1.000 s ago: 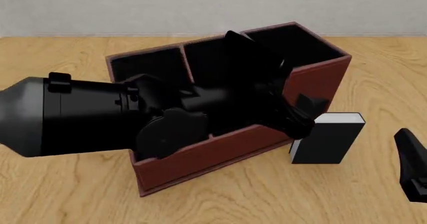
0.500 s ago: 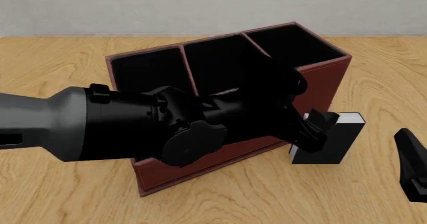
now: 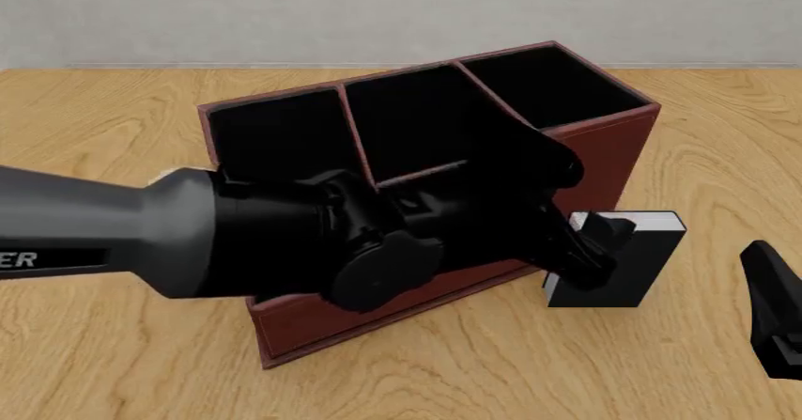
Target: Pick up the book and place it in the back compartment of the caddy.
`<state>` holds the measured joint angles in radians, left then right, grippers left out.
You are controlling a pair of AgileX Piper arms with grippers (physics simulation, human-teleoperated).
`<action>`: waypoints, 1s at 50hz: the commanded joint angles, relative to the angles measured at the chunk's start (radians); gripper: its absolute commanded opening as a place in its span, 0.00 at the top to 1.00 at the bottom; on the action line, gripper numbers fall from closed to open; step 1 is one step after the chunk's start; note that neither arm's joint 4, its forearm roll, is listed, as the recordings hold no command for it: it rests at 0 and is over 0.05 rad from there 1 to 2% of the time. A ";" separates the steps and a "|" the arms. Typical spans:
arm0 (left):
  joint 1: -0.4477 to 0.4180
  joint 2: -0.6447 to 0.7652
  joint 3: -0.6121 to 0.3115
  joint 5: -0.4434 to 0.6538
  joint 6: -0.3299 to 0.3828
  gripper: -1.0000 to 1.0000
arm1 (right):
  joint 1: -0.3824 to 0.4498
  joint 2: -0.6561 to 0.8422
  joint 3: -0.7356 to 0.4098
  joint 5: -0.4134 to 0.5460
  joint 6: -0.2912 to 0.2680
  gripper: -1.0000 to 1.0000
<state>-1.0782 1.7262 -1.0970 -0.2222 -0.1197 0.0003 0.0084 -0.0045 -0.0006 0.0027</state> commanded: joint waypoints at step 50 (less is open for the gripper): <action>0.031 0.162 -0.119 0.019 0.028 0.00 | 0.000 0.000 0.000 0.000 0.000 0.00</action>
<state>-1.0503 1.8677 -1.1983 -0.2079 -0.0992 0.0003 0.0084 -0.0045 -0.0006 0.0028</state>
